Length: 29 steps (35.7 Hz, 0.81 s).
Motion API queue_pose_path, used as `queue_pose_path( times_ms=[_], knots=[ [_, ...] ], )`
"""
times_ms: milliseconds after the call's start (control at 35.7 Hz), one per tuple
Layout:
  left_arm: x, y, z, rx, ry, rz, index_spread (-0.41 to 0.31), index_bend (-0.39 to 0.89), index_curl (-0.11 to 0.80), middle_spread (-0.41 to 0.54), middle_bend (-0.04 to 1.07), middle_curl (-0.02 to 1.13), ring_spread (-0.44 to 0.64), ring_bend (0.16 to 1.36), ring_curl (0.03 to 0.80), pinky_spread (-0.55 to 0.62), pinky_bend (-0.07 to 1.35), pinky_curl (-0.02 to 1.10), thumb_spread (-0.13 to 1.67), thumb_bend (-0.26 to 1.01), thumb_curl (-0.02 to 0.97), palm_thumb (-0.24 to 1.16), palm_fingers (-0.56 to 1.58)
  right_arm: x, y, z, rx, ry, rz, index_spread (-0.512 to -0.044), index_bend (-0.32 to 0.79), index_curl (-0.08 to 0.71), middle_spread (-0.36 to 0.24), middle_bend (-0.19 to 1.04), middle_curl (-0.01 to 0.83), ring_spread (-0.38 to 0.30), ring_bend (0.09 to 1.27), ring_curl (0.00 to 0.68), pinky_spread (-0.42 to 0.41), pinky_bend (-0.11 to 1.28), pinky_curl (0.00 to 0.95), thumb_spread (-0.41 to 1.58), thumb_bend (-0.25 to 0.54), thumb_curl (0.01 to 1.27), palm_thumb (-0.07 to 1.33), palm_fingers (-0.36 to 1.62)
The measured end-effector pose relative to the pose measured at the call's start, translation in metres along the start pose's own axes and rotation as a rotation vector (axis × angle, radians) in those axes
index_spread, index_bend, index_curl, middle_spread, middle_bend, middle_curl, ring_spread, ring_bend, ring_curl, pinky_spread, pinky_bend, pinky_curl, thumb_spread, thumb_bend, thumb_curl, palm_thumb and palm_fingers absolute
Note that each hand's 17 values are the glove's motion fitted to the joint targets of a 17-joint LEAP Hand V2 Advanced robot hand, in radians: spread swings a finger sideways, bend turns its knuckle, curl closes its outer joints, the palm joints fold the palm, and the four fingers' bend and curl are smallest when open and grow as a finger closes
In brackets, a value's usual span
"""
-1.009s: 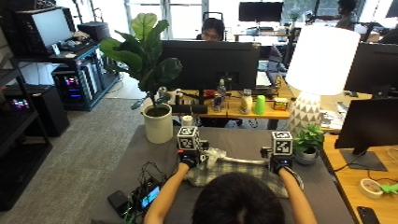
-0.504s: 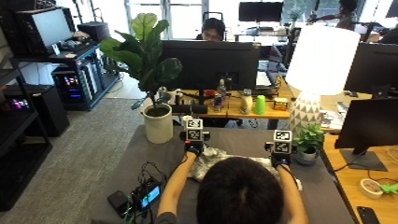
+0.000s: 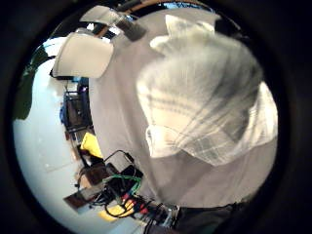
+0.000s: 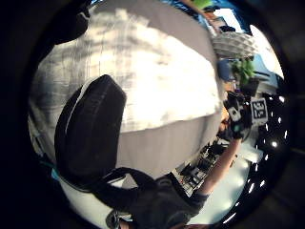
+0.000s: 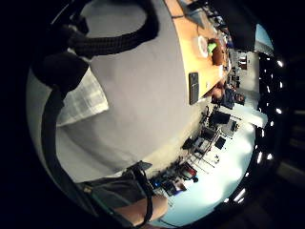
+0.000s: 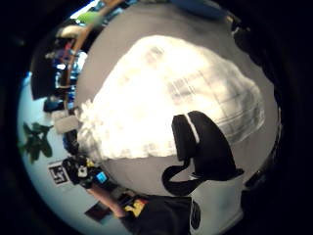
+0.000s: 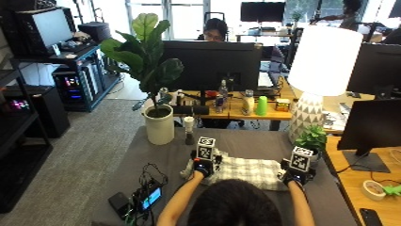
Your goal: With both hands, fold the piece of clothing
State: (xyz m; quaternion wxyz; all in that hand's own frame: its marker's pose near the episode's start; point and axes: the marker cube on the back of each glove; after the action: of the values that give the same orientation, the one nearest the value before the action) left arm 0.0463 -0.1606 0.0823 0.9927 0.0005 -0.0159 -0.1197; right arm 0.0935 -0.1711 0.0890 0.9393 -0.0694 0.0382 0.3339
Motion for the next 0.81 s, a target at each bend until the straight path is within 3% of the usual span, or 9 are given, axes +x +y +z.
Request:
queue_pose_path(
  times_ms=[140,196,308,392,504,532,645,813],
  knots=[
    [-0.01,0.008,0.044,-0.189,-0.059,-0.112,-0.128,0.23,0.459,-0.025,0.13,0.38,-0.01,0.5,0.42,0.07,0.28,0.41,1.31,-0.05,0.394,0.13,0.34,0.011,0.064,0.0,-0.062,-0.006,0.06,-0.212,0.07,0.301,-0.025,0.17,0.452,-0.022,0.4,0.431,0.096,0.45,0.434,1.15,-0.054,0.48,0.61,0.62],
    [-0.015,0.006,0.058,-0.22,-0.067,-0.142,-0.117,0.21,0.453,-0.008,0.12,0.37,0.03,0.51,0.413,0.13,0.26,0.39,1.29,-0.05,0.373,0.09,0.3,0.013,0.073,0.007,-0.105,-0.019,0.076,-0.207,0.05,0.284,0.008,0.13,0.429,0.032,0.38,0.423,0.145,0.51,0.445,1.17,-0.055,0.45,0.57,0.47],
    [-0.021,0.008,0.078,-0.288,-0.013,-0.165,-0.103,0.15,0.431,0.029,0.13,0.34,0.09,0.52,0.395,0.23,0.25,0.36,1.24,-0.05,0.342,0.03,0.24,0.013,0.078,0.02,-0.189,-0.075,0.082,-0.198,0.06,0.253,0.045,0.14,0.402,0.084,0.38,0.406,0.191,0.58,0.441,1.18,-0.037,0.42,0.54,0.4],
    [-0.022,0.008,0.082,-0.263,0.011,-0.151,-0.097,0.15,0.419,0.051,0.13,0.33,0.13,0.51,0.391,0.29,0.27,0.36,1.2,-0.04,0.327,0.0,0.16,0.009,0.08,0.021,-0.137,-0.093,0.096,-0.194,0.05,0.227,0.055,0.16,0.39,0.097,0.4,0.391,0.2,0.62,0.434,1.19,-0.016,0.41,0.55,0.43],
    [-0.023,0.008,0.082,-0.261,0.022,-0.15,-0.098,0.17,0.41,0.066,0.14,0.32,0.16,0.51,0.372,0.34,0.27,0.35,1.17,-0.03,0.312,-0.01,0.17,-0.001,0.082,0.02,-0.067,-0.109,0.098,-0.178,0.03,0.19,0.036,0.24,0.402,0.039,0.48,0.389,0.121,0.64,0.413,1.2,0.001,0.41,0.6,0.59],
    [-0.024,0.009,0.081,-0.273,0.027,-0.159,-0.092,0.16,0.407,0.069,0.15,0.31,0.17,0.51,0.369,0.35,0.26,0.35,1.17,-0.03,0.308,-0.01,0.17,-0.003,0.08,0.02,-0.044,-0.106,0.105,-0.17,0.06,0.195,0.01,0.29,0.422,-0.008,0.52,0.403,0.049,0.64,0.418,1.19,0.039,0.42,0.68,0.77],
    [-0.03,0.018,0.077,-0.345,0.038,-0.15,-0.088,0.17,0.401,0.077,0.15,0.3,0.18,0.52,0.364,0.37,0.27,0.35,1.17,-0.01,0.298,0.01,0.16,-0.012,0.081,0.022,-0.026,-0.095,0.078,-0.18,0.12,0.203,-0.041,0.33,0.441,-0.097,0.59,0.405,-0.1,0.65,0.401,1.19,0.119,0.45,0.86,1.09],
    [-0.047,0.029,0.059,-0.351,0.038,-0.091,-0.085,0.18,0.4,0.083,0.15,0.3,0.19,0.54,0.359,0.38,0.25,0.34,1.2,-0.01,0.283,0.04,0.18,-0.024,0.036,0.033,-0.006,-0.176,-0.035,-0.201,0.15,0.258,-0.103,0.37,0.482,-0.175,0.65,0.469,-0.208,0.68,0.448,1.14,0.165,0.48,1.01,1.23]
  ],
)
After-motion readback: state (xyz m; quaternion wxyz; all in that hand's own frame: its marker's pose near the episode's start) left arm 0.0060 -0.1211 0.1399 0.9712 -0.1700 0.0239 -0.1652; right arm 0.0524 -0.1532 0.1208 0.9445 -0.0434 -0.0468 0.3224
